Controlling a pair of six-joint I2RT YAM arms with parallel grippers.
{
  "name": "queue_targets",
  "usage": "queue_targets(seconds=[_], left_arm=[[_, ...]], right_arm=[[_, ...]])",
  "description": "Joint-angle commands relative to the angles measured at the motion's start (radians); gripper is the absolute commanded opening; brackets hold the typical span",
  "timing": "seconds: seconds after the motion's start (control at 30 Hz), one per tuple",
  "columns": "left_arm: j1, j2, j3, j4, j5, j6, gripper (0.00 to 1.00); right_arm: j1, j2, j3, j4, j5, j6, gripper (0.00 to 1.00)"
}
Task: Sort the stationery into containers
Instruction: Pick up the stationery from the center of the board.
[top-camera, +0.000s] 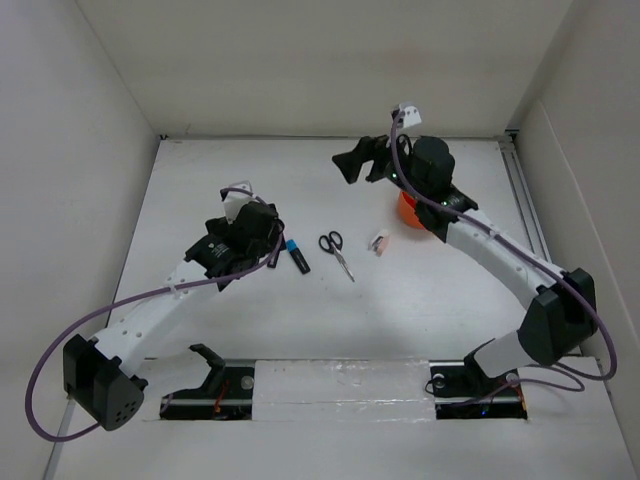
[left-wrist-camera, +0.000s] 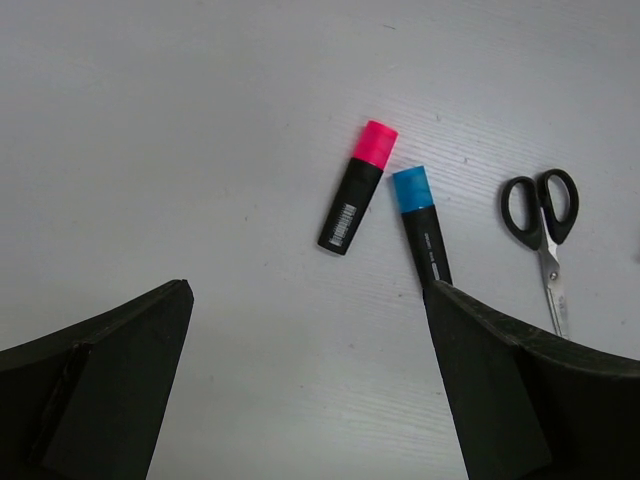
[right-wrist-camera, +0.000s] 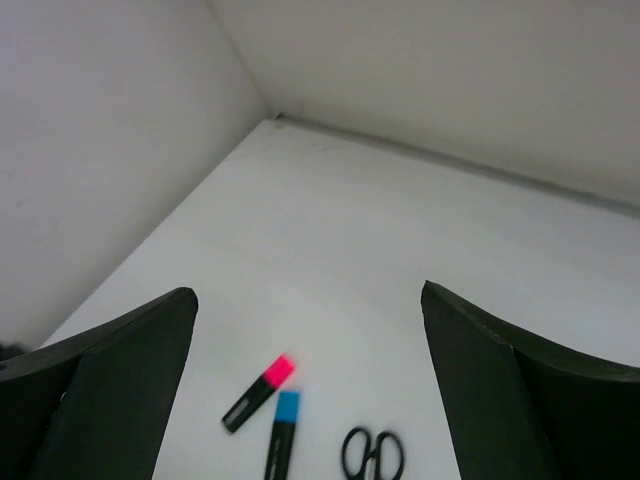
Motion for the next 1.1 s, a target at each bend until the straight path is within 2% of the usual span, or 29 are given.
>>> queue_targets(seconds=[0.0, 0.1, 0.13, 0.2, 0.23, 0.27, 0.37, 0.43, 0.6, 0.67, 0.77, 0.93, 1.03, 1.07], left_arm=[[-0.001, 0.022, 0.045, -0.061, -0.079, -0.062, 1.0], [-0.001, 0.031, 0.045, -0.061, -0.069, -0.071, 1.0], [-0.001, 0.031, 0.045, -0.061, -0.059, -0.071, 1.0], [-0.001, 0.011, 0.054, -0.061, -0.059, -0.071, 1.0], [-0.001, 0.011, 0.054, -0.061, -0.059, -0.071, 1.0], [-0.001, 0.002, 0.054, -0.061, -0.059, -0.062, 1.0], [-0.001, -0.009, 0.054, -0.061, -0.059, -0.051, 1.0], [-0.001, -0.018, 0.054, -0.046, -0.049, -0.032, 1.0], [-0.001, -0.047, 0.042, 0.008, 0.053, 0.051, 1.0], [-0.001, -0.075, 0.033, 0.017, 0.053, 0.051, 1.0], [-0.001, -0.127, 0.012, 0.056, 0.099, 0.083, 1.0], [-0.001, -0.168, -0.019, 0.105, 0.184, 0.12, 1.0], [-0.001, -0.168, -0.028, 0.117, 0.208, 0.142, 1.0], [-0.001, -0.168, -0.028, 0.128, 0.271, 0.156, 1.0]], right_arm=[[-0.03, -0.038, -0.085, 0.003, -0.025, 0.117, 1.0], [-0.081, -0.097, -0.219, 0.114, -0.219, 0.209, 1.0], [-0.081, -0.119, -0.267, 0.221, -0.264, 0.232, 1.0], [-0.037, -0.201, -0.319, 0.154, -0.148, 0.173, 1.0], [0.012, -0.229, -0.301, -0.014, -0.024, 0.14, 1.0], [0.137, -0.249, -0.28, -0.094, 0.285, 0.108, 1.0], [0.287, -0.329, -0.244, -0.231, 0.589, 0.101, 1.0], [0.326, -0.403, -0.273, -0.253, 0.546, 0.128, 1.0], [0.326, -0.515, -0.451, -0.127, 0.349, 0.106, 1.0], [0.326, -0.526, -0.461, -0.156, 0.394, 0.115, 1.0], [0.335, -0.494, -0.39, -0.342, 0.579, 0.233, 1.0], [0.335, -0.389, -0.298, -0.61, 0.71, 0.38, 1.0], [0.335, -0.389, -0.305, -0.667, 0.802, 0.477, 1.0], [0.335, -0.406, -0.318, -0.667, 0.79, 0.488, 1.0]])
